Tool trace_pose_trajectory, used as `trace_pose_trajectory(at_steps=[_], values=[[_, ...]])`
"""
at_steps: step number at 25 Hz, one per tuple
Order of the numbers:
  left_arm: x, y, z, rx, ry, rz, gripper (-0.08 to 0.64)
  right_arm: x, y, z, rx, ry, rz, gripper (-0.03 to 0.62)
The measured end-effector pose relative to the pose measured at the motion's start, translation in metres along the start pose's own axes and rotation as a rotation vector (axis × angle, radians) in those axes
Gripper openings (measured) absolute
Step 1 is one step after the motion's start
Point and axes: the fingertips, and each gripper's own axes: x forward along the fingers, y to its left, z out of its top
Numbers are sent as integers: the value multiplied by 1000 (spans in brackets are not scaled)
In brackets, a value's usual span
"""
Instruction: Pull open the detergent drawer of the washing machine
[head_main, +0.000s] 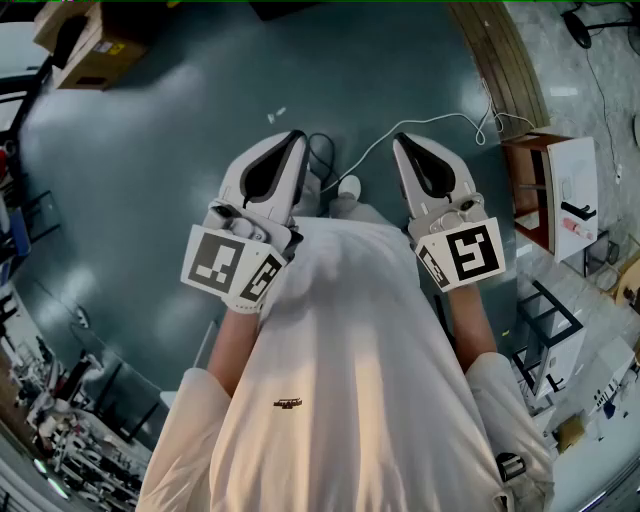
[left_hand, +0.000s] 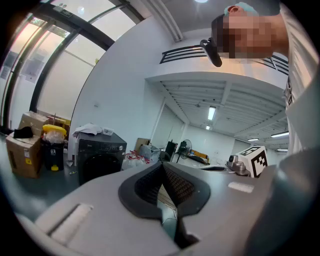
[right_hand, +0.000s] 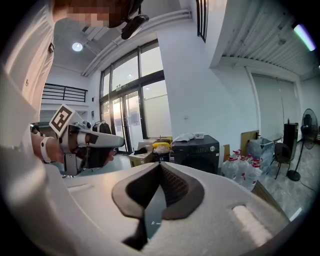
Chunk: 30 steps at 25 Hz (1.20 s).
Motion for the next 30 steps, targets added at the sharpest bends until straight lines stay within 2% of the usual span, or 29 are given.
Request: trace_pose_trajectory(at_steps=[3, 7, 10, 13, 15, 16, 18, 26, 30], values=[[3, 2, 5, 30, 11, -5, 15, 10, -1, 6, 3, -7, -2, 2], [5, 7, 3, -34, 18, -56, 15, 20, -2, 11, 15, -21, -17, 2], [4, 20, 7, -27, 35, -56, 14, 30, -5, 21, 61, -71, -28, 2], [6, 41, 13, -9, 72, -47, 20, 51, 7, 31, 54, -67, 56, 2], [8, 52, 15, 11, 83, -58, 81, 64, 20, 33, -4, -37, 120, 2], [8, 58, 16, 16, 83, -60, 73, 70, 25, 33, -39, -19, 133, 2], [6, 73, 17, 20, 73, -45, 2, 84, 31, 31, -96, 12, 128, 2], [-13, 147, 24, -13, 2, 113, 12, 131, 39, 39, -117, 32, 114, 2], [-28, 176, 35, -3, -30, 140, 17, 151, 41, 50, -119, 10, 76, 3]])
